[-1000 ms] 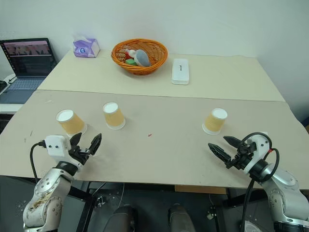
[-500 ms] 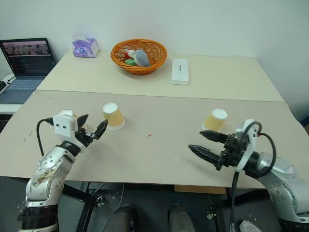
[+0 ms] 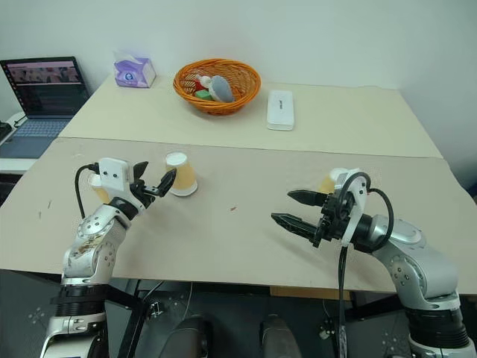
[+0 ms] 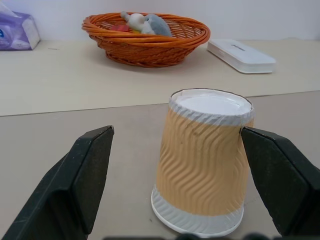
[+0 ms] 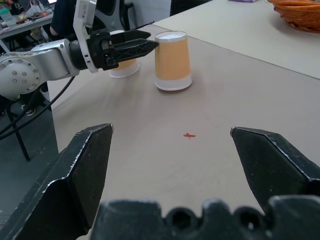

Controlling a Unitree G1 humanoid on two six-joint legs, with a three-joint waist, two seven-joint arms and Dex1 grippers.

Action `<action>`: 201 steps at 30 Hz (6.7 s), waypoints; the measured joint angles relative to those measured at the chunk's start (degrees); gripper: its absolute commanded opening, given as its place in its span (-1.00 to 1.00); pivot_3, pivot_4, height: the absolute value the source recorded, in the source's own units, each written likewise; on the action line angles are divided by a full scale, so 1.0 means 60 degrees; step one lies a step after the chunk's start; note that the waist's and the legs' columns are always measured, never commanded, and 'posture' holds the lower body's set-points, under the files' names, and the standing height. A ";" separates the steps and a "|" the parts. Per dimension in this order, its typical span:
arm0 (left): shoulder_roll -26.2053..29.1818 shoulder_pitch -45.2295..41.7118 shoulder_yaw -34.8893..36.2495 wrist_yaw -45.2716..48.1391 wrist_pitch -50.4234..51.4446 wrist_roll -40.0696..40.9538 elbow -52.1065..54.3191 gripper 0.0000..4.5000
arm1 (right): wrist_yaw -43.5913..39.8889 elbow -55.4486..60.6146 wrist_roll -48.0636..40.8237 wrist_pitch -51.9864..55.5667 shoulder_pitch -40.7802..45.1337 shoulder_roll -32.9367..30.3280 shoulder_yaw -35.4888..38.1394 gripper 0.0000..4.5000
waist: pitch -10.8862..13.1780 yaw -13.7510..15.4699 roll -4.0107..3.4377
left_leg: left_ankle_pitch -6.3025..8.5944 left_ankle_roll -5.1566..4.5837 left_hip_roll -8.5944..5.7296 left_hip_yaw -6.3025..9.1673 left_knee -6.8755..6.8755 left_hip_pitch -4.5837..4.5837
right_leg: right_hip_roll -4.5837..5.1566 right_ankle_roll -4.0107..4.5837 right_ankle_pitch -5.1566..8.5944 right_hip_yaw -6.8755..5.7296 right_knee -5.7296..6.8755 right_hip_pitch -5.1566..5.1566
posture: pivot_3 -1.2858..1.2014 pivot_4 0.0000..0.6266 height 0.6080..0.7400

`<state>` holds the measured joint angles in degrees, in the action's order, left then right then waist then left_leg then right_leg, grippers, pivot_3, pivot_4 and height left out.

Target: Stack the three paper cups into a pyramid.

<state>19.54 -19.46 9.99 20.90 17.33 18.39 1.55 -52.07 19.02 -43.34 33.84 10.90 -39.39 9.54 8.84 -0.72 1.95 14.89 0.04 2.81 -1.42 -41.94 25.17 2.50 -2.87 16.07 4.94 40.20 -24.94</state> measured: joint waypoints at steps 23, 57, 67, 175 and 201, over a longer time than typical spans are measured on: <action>0.0011 -0.0143 -0.0305 0.0450 0.0017 -0.0020 -0.0049 0.92 | 0.0007 -0.0104 -0.0059 0.0000 0.0304 0.0242 0.0092 1.00 | 0.0000 -0.0001 0.0000 | 0.0000 0.0000 -0.0001 0.0002 0.0000 0.0000 | 0.0000 0.0000 0.0000 -0.0003 -0.0001 0.0001 | 0.03 -0.52 0.01; -0.0363 -0.0561 -0.0068 0.0008 -0.0325 -0.0016 0.0066 0.92 | 0.0170 0.0076 -0.0383 0.0047 0.0298 0.0259 0.0394 1.00 | 0.0000 -0.0001 0.0000 | 0.0000 0.0000 -0.0002 0.0005 0.0000 0.0001 | 0.0000 0.0000 -0.0001 -0.0004 -0.0002 0.0001 | 0.03 -0.52 0.01; -0.0317 -0.0485 -0.0470 -0.0005 -0.0336 -0.0434 -0.0334 0.92 | 0.0276 0.0079 -0.0393 0.0047 0.0172 0.0261 0.0394 1.00 | 0.0000 -0.0006 0.0000 | 0.0000 0.0000 -0.0001 0.0005 0.0000 0.0001 | 0.0000 0.0000 -0.0001 -0.0005 -0.0002 0.0000 | 0.03 -0.52 0.01; -0.1097 -0.2522 -0.1195 -0.0048 0.2677 -0.1349 0.2534 1.00 | -0.0872 0.0018 0.0266 -0.0170 -0.0999 -0.1645 0.1223 1.00 | 0.0005 -0.0011 0.0002 | -0.0002 -0.0001 -0.0007 0.0014 -0.0002 -0.0007 | -0.0001 -0.0006 -0.0002 0.0001 -0.0002 0.0013 | 0.03 -0.52 0.01; -0.1827 -0.2241 0.2129 -0.5448 0.8297 -0.2679 0.4178 1.00 | -0.1295 -0.0505 0.0502 -0.0201 -0.0387 -0.1309 0.0464 1.00 | 0.0010 0.0006 0.0011 | -0.0003 0.0003 -0.0010 0.0028 -0.0005 0.0000 | 0.0006 -0.0006 -0.0005 -0.0015 -0.0003 0.0013 | 0.03 -0.52 0.01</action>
<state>8.58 -32.91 22.77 -11.79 67.11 2.32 26.62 -59.84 15.99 -40.32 32.64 8.58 -47.24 12.32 8.90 -0.68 2.02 14.87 0.06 2.75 -1.25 -41.97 25.18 2.54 -2.90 16.04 4.86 40.18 -24.86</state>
